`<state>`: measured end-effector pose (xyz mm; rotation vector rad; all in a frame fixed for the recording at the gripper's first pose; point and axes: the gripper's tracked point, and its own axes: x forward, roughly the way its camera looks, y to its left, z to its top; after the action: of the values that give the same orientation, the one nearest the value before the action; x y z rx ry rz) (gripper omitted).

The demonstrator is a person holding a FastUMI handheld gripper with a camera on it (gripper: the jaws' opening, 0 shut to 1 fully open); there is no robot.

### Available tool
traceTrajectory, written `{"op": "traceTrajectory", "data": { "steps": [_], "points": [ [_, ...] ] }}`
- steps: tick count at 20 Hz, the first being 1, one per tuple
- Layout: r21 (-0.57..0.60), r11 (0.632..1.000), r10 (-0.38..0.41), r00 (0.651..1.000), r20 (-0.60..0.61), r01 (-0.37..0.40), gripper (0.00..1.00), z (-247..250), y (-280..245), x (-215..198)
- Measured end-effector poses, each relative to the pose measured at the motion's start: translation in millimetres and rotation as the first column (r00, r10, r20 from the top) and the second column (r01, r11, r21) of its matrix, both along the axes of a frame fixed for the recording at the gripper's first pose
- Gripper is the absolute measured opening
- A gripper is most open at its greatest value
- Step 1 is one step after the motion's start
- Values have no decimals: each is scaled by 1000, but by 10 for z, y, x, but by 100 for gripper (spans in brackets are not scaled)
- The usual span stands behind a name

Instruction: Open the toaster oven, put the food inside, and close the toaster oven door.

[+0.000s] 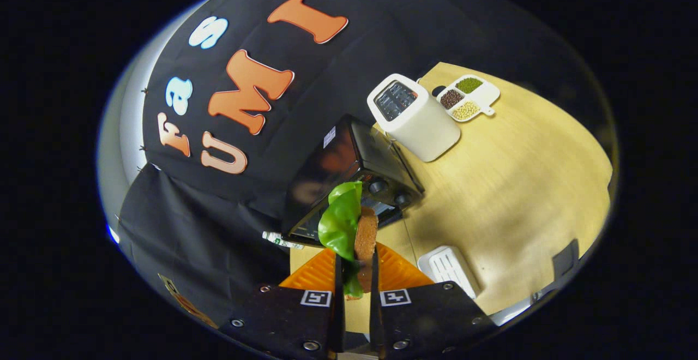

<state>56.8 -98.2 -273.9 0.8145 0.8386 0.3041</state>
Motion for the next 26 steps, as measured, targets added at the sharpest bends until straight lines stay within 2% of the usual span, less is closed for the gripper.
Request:
{"op": "traceTrajectory", "data": {
  "steps": [2, 5, 9, 12, 15, 18, 22, 24, 26],
  "points": [
    [94, 995, -20, 1000, -8, 21, 18, -181, 309, 66],
    [170, 983, -62, 998, -21, 64, 18, -428, 640, 164],
    [250, 953, -162, 985, -65, 174, 18, -676, 943, 386],
    [259, 935, -218, 969, -120, 242, 18, -900, 1104, 559],
    [291, 899, -304, 944, -125, 328, 18, -1003, 1238, 799],
    [298, 874, -357, 924, -140, 383, 18, -1169, 1432, 972],
    [315, 811, -490, 867, -97, 493, 18, -1180, 1537, 1217],
    [277, 833, -478, 875, -75, 479, 18, -1275, 1731, 1208],
    [284, 804, -524, 848, -77, 523, 20, -1243, 1702, 1338]
  ]
}}
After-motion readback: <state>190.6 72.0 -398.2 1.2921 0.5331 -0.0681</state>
